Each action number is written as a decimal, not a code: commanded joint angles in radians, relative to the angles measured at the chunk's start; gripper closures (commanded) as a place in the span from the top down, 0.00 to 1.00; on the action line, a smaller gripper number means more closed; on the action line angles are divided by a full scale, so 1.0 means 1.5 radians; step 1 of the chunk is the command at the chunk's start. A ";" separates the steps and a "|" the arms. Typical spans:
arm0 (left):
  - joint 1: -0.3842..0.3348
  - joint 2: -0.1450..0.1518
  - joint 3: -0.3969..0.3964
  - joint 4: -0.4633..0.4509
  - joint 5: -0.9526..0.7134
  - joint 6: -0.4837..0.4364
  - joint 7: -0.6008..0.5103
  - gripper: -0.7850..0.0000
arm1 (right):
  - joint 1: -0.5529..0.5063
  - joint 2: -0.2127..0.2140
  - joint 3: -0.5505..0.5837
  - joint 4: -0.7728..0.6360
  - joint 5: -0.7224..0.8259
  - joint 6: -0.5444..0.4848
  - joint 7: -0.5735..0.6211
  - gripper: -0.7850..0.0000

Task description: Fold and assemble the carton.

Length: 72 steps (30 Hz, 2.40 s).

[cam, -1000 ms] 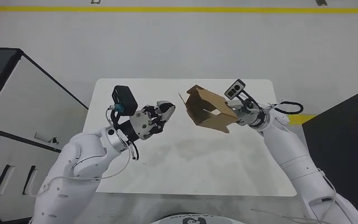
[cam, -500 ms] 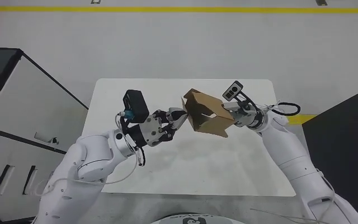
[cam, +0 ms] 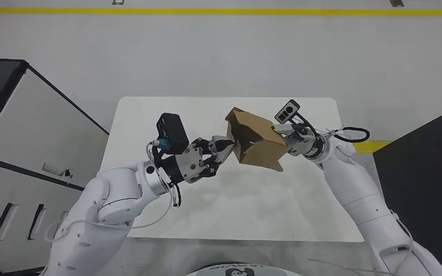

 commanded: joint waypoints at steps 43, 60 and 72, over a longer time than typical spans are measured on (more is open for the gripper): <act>-0.014 0.006 0.026 0.002 0.021 -0.038 -0.057 0.00 | -0.011 -0.003 0.020 -0.035 -0.070 -0.010 0.021 0.00; 0.003 0.008 -0.011 -0.004 0.024 -0.008 -0.013 0.00 | -0.020 -0.004 0.042 -0.014 -0.046 -0.015 0.023 0.00; 0.010 0.008 -0.011 -0.008 0.026 -0.015 -0.008 0.00 | -0.024 -0.006 0.047 -0.020 -0.052 -0.021 0.020 0.00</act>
